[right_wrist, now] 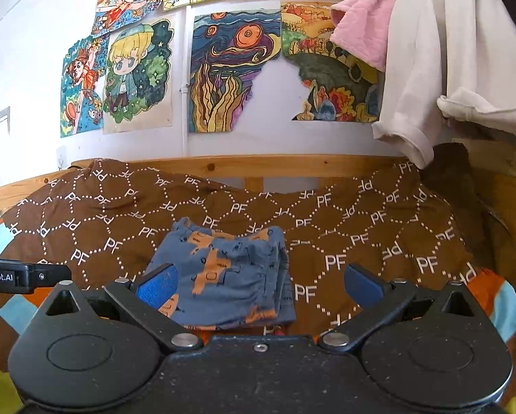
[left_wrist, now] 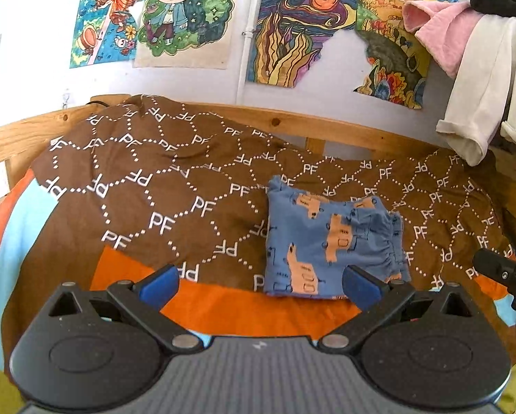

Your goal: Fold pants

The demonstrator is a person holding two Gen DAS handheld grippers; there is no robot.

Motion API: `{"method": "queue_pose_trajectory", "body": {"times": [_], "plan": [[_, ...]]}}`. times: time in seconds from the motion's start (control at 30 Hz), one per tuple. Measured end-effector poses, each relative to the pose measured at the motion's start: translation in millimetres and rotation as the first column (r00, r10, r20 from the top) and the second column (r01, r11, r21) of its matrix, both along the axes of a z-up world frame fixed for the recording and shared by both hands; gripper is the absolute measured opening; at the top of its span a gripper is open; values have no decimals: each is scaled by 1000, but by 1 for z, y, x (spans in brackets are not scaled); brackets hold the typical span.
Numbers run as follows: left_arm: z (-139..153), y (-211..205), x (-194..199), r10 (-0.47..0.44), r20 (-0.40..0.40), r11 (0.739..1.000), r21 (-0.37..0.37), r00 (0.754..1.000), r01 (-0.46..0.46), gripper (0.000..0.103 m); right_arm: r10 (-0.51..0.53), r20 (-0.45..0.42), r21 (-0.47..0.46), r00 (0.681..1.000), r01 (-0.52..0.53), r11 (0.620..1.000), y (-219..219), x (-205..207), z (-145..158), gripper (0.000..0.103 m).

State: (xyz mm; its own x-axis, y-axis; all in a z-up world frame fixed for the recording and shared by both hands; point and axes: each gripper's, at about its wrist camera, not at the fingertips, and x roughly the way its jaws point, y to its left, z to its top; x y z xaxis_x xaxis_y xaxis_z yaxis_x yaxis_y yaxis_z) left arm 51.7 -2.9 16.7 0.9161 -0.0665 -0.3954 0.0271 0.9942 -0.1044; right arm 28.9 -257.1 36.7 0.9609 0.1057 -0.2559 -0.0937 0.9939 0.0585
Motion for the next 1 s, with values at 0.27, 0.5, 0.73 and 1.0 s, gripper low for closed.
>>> {"method": "queue_pose_trajectory", "body": {"times": [0.27,0.5,0.73,1.0], "plan": [[-18,0,-14,-1,-22,999,43,1000,2,103,-9,-32,-11,999,9,1000,7,-13,-13,102],[-35,1,-20,-14,-23,997,70,1000,16,103,-61,-76,12,995,62,998,9,-22,-30,102],[-44,0,-17,-38,-28,996,83,999,40,103,-85,-131,-2,988,86,996,12,-18,-48,102],[-46,2,-13,-45,-13,996,82,999,46,103,-90,-129,-15,988,88,996,15,-15,-52,102]]}}
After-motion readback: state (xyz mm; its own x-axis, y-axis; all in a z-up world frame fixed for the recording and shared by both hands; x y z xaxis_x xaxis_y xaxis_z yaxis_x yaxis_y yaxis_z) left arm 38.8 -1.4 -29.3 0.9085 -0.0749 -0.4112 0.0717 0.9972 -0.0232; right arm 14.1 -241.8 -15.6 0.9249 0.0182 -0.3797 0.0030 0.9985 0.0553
